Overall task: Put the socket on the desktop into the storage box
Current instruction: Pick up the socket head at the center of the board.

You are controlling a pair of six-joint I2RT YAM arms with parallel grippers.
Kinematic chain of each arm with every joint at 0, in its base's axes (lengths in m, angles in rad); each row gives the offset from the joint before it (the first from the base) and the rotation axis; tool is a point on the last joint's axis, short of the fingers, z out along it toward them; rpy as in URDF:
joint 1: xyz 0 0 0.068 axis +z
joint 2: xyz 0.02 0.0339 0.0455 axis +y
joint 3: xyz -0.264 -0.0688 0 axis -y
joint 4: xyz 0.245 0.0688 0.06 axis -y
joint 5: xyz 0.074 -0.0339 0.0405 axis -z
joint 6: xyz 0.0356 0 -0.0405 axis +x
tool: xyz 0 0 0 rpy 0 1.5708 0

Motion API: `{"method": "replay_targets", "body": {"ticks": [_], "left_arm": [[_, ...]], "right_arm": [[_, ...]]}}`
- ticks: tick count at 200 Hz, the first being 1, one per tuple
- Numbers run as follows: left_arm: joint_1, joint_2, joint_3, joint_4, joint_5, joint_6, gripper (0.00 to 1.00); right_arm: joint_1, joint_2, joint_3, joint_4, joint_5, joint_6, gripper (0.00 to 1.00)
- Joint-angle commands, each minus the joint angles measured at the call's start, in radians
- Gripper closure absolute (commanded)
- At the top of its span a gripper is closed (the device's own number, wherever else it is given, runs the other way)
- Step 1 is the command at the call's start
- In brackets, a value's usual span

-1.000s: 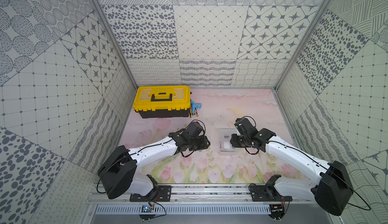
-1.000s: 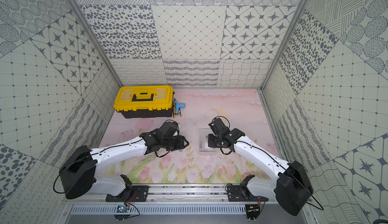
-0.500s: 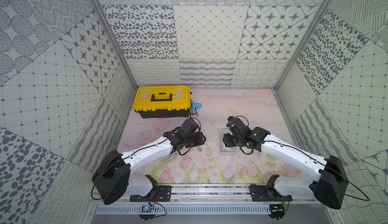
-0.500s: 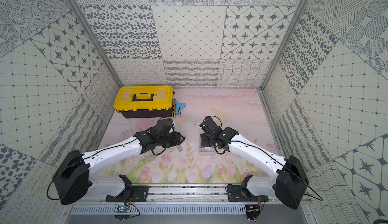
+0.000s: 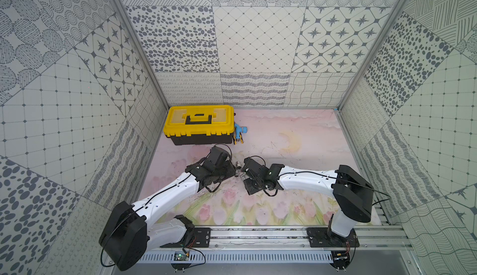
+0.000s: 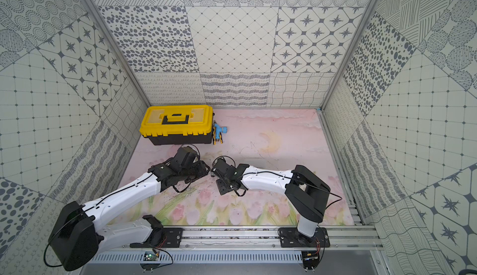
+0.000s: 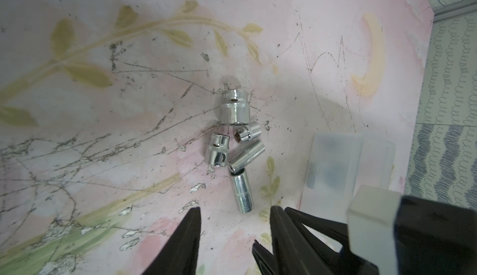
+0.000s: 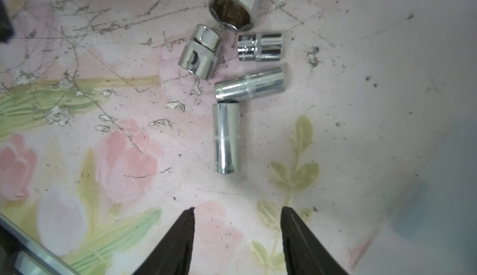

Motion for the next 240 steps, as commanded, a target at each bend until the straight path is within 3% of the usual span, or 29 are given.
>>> {"method": "replay_targets", "body": {"ticks": [1, 133, 212, 240], "left_arm": [[0.023, -0.022, -0.016, -0.051, -0.022, -0.012, 0.51], [0.026, -0.018, -0.042, -0.017, 0.003, -0.017, 0.52], [0.028, -0.027, -0.018, -0.057, -0.023, -0.010, 0.49], [0.023, -0.040, -0.015, -0.021, 0.045, -0.008, 0.46]], "right_arm": [[0.003, 0.047, 0.053, 0.054, 0.022, -0.014, 0.45], [0.020, 0.145, 0.045, 0.108, 0.023, -0.021, 0.62], [0.077, 0.072, -0.009, 0.094, 0.059, -0.026, 0.94], [0.083, -0.033, -0.069, 0.126, 0.037, -0.040, 1.00]]}}
